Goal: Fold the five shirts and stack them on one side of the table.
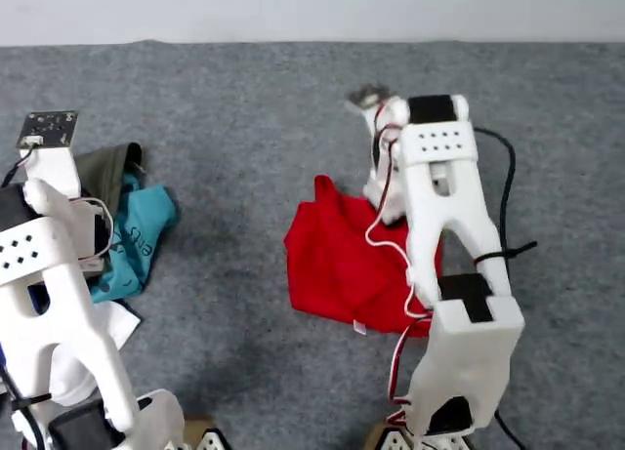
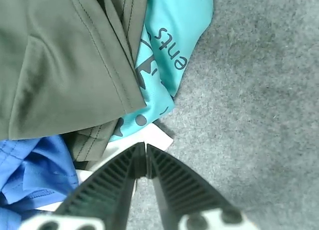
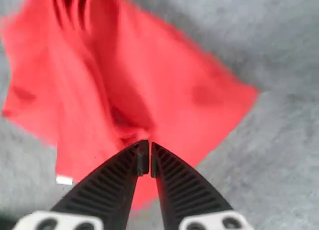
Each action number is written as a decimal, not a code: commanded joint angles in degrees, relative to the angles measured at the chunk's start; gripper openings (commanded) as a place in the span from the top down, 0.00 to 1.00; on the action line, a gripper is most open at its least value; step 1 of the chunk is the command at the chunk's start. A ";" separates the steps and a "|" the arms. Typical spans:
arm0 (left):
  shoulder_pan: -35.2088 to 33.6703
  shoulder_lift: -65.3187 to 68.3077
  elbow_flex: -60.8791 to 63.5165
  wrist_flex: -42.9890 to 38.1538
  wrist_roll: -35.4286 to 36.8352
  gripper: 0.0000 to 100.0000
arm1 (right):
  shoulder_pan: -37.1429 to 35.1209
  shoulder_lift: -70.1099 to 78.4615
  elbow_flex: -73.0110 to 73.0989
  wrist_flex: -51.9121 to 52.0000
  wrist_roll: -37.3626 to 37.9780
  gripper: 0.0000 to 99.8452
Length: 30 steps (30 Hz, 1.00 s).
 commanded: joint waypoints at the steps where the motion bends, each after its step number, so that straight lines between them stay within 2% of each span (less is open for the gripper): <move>1: -3.52 -5.10 -3.47 1.49 0.53 0.99 | 0.66 -4.88 7.38 2.24 1.93 0.99; 6: -6.42 -12.75 -4.70 0.70 0.26 0.99 | -2.68 -2.95 9.93 1.45 1.67 0.99; 13: -6.51 -17.23 -4.70 0.70 0.18 0.99 | -20.79 -2.59 9.85 1.63 -1.41 0.99; 17: -6.77 -17.49 -4.70 0.79 0.18 0.99 | -26.07 -4.00 8.62 2.07 -2.37 0.99; 22: -9.49 -17.49 -4.70 0.70 0.09 0.99 | -22.29 -10.07 3.87 2.24 -2.11 0.99; 30: -9.58 -17.41 -4.70 0.70 0.09 0.99 | -7.25 -10.59 3.16 1.98 -0.53 0.99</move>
